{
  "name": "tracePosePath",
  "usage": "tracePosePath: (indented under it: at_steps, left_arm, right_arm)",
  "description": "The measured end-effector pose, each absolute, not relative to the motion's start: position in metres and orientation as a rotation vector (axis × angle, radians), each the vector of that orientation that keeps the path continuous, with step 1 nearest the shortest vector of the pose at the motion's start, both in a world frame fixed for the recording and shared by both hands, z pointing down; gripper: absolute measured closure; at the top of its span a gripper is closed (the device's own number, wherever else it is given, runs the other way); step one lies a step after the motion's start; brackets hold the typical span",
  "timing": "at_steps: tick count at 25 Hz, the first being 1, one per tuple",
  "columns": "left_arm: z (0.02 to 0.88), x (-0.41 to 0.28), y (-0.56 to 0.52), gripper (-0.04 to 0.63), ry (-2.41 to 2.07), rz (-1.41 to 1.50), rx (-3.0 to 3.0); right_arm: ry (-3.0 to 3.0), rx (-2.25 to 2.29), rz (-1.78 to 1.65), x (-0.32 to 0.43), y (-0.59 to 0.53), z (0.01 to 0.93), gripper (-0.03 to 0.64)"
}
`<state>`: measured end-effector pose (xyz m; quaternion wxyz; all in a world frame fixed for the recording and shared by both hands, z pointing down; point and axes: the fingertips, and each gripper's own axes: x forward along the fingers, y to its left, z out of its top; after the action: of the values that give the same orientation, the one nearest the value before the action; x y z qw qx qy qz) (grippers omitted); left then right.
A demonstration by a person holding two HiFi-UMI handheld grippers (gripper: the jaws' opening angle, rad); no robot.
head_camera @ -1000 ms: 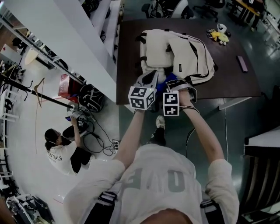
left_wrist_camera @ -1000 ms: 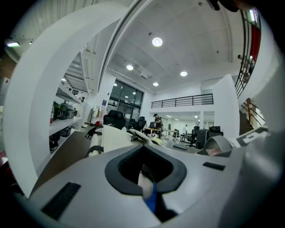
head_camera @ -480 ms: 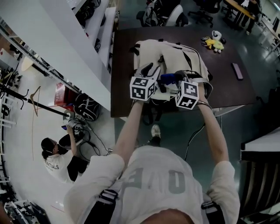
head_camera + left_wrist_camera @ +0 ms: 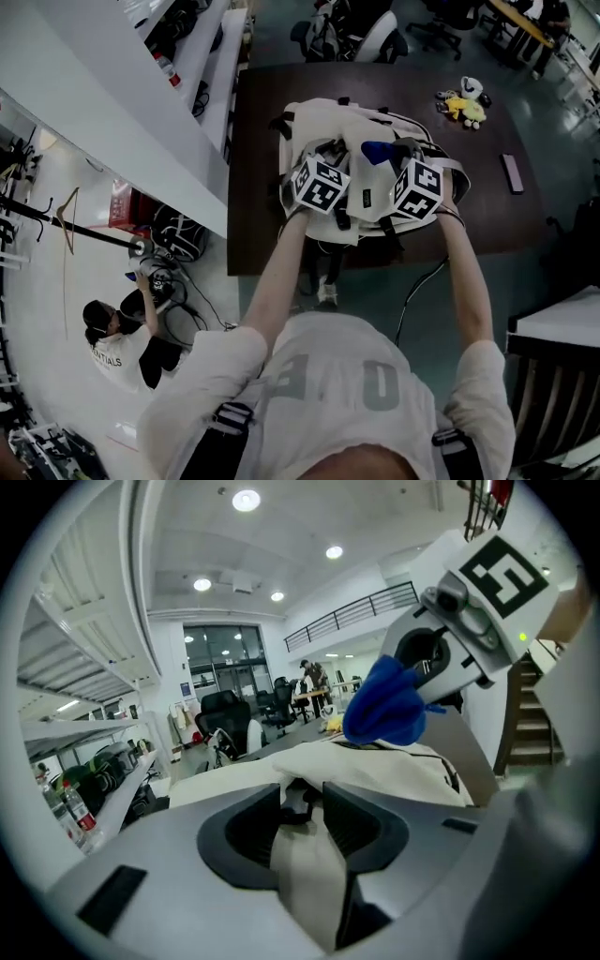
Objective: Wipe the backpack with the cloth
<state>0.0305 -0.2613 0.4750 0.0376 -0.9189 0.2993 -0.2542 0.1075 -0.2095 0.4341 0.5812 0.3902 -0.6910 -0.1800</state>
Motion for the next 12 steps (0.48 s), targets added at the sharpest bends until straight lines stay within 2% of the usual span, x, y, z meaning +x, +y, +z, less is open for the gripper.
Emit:
tracePosePath:
  at_steps: [4, 12]
  left_arm:
    - [0.468, 0.026, -0.289, 0.509, 0.964, -0.840, -2.802]
    - [0.465, 0.027, -0.320, 0.525, 0.945, -0.844, -2.865]
  right_arm:
    - [-1.638, 0.897, -0.410, 0.108, -0.231, 0.443, 0.578]
    - [-1.653, 0.867, -0.421, 0.114, -0.286, 0.452, 0.578]
